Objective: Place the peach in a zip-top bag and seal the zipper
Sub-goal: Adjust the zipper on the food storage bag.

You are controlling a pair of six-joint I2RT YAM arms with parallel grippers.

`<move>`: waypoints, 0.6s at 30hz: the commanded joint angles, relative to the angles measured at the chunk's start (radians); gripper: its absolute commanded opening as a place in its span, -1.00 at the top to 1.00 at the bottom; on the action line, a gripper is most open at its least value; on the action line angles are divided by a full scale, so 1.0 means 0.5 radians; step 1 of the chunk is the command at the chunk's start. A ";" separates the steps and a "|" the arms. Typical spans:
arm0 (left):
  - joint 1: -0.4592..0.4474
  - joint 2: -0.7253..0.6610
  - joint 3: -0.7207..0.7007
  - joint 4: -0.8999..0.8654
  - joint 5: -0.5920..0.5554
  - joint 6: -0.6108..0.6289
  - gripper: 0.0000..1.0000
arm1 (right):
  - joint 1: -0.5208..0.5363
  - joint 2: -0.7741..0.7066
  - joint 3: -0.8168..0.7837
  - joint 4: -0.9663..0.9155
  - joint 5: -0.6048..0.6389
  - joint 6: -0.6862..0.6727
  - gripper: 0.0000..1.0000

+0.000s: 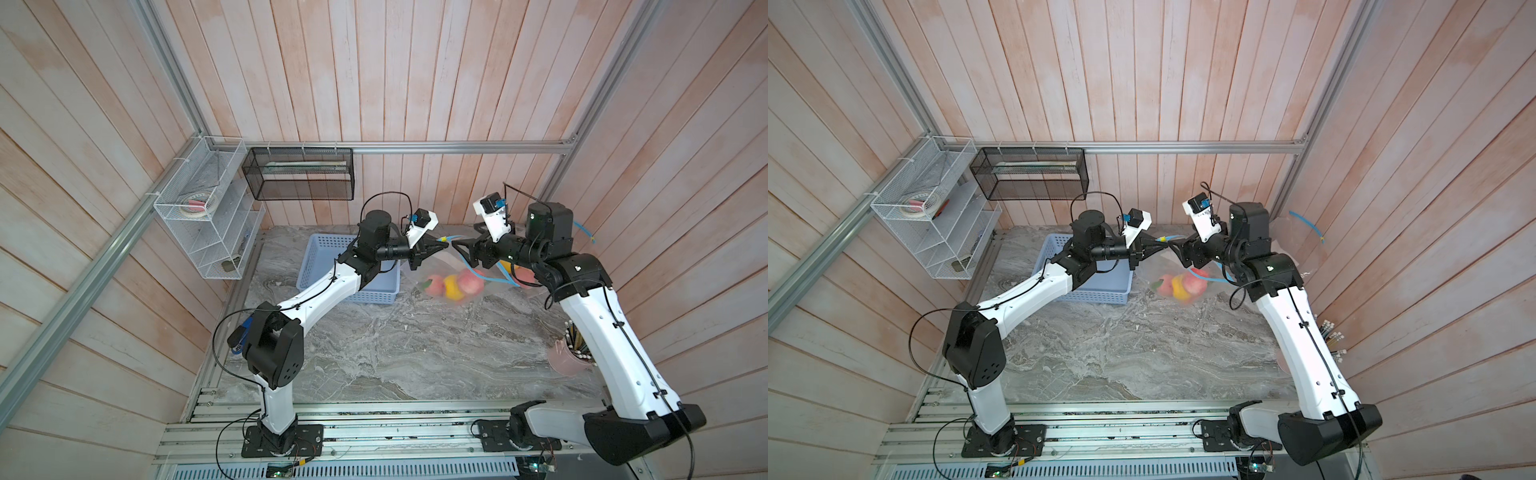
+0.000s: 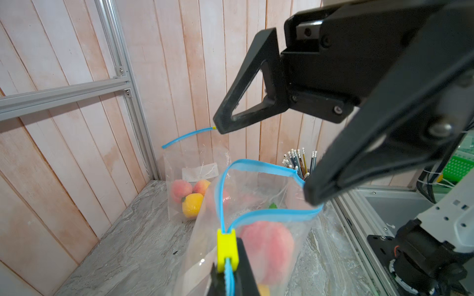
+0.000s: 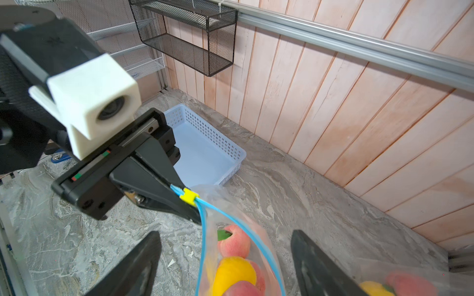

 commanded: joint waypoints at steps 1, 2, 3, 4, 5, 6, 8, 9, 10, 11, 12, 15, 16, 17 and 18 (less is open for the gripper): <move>-0.032 -0.074 0.166 -0.310 -0.111 -0.128 1.00 | 0.017 0.056 0.093 -0.080 0.162 -0.080 -0.69; -0.040 -0.070 0.218 -0.377 -0.121 -0.169 1.00 | 0.020 0.052 0.102 -0.093 0.178 -0.103 -0.70; -0.048 -0.065 0.262 -0.439 -0.140 -0.202 1.00 | 0.022 0.046 0.107 -0.110 0.185 -0.123 -0.70; -0.055 -0.068 0.311 -0.508 -0.162 -0.252 1.00 | 0.020 0.037 0.107 -0.134 0.192 -0.151 -0.70; -0.058 -0.074 0.345 -0.560 -0.170 -0.303 1.00 | 0.019 0.024 0.103 -0.154 0.202 -0.175 -0.70; -0.058 -0.081 0.355 -0.582 -0.172 -0.327 1.00 | 0.017 0.007 0.098 -0.160 0.210 -0.186 -0.70; -0.059 -0.118 0.344 -0.594 -0.188 -0.443 1.00 | 0.021 -0.036 0.074 -0.156 0.198 -0.205 -0.70; -0.058 -0.130 0.343 -0.603 -0.203 -0.470 1.00 | 0.021 -0.052 0.063 -0.146 0.184 -0.208 -0.70; -0.058 -0.147 0.343 -0.620 -0.219 -0.491 1.00 | 0.020 -0.065 0.057 -0.136 0.165 -0.208 -0.70; -0.058 -0.161 0.343 -0.652 -0.236 -0.516 1.00 | 0.019 -0.072 0.053 -0.129 0.141 -0.211 -0.70; -0.058 -0.173 0.338 -0.681 -0.248 -0.529 1.00 | 0.020 -0.073 0.052 -0.128 0.119 -0.216 -0.70; -0.056 -0.234 0.221 -0.707 -0.270 -0.536 1.00 | 0.019 -0.067 0.009 -0.110 0.034 -0.240 -0.70; -0.054 -0.259 0.154 -0.699 -0.283 -0.524 1.00 | 0.019 -0.063 -0.010 -0.097 0.011 -0.245 -0.70; -0.044 -0.290 0.090 -0.699 -0.294 -0.506 1.00 | 0.019 -0.056 -0.027 -0.078 -0.011 -0.250 -0.70; -0.033 -0.315 0.030 -0.703 -0.298 -0.483 1.00 | 0.020 -0.054 -0.040 -0.056 -0.043 -0.247 -0.70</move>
